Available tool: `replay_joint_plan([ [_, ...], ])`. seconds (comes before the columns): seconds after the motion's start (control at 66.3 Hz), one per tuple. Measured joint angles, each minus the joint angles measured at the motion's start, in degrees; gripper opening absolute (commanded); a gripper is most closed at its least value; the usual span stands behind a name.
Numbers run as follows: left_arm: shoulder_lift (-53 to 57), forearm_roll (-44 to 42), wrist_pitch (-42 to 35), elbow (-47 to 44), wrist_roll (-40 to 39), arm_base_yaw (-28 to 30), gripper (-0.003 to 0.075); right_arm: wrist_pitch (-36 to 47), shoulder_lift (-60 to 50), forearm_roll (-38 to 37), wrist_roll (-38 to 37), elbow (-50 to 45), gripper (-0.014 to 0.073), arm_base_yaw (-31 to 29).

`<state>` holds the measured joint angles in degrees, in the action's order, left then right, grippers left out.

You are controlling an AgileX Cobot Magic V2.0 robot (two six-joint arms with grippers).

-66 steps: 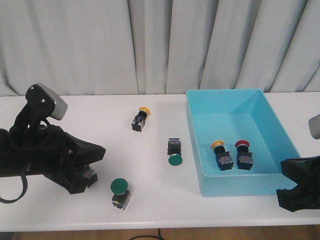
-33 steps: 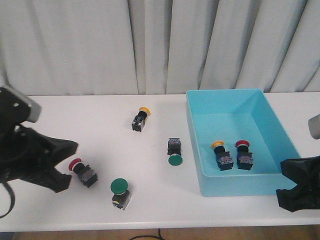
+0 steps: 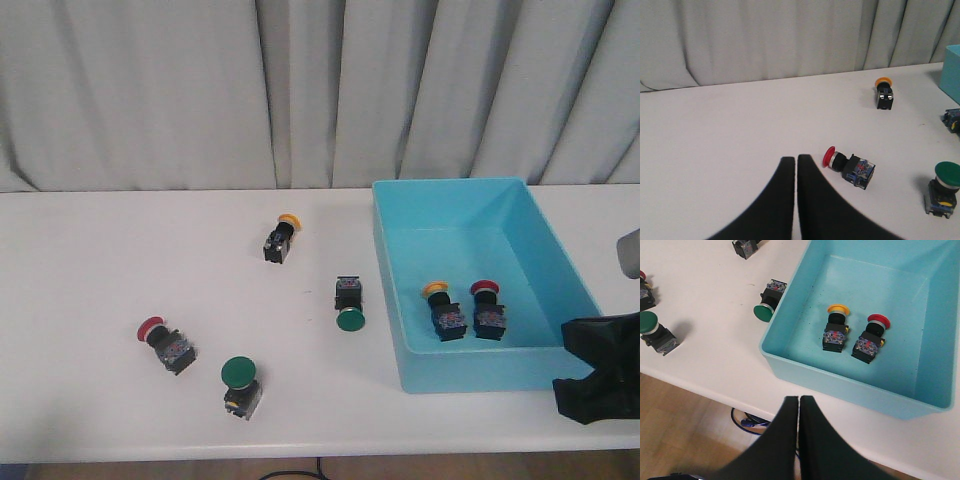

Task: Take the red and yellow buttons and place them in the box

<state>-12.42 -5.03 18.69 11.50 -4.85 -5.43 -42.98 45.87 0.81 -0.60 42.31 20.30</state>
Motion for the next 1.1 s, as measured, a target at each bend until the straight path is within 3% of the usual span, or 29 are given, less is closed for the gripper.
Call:
replay_joint_plan([
  [0.317,8.28,0.64,-8.72,-10.19,-0.32,4.11,-0.0008,-0.05,0.00,0.00,0.00,0.00,-0.0007,0.00],
  [0.543,12.42,7.21,-14.07,-12.96,2.58,7.53,-0.0008,-0.05,0.00,0.00,0.00,0.00,-0.0007,0.00],
  [0.83,13.00,9.21,-15.46,-12.96,6.33,7.92,-0.0008,-0.05,0.00,0.00,0.00,0.00,-0.0007,0.00],
  [1.101,13.00,5.03,-15.58,-12.96,3.41,7.92,-0.0008,-0.11,0.00,0.00,0.00,0.00,-0.0007,0.00],
])
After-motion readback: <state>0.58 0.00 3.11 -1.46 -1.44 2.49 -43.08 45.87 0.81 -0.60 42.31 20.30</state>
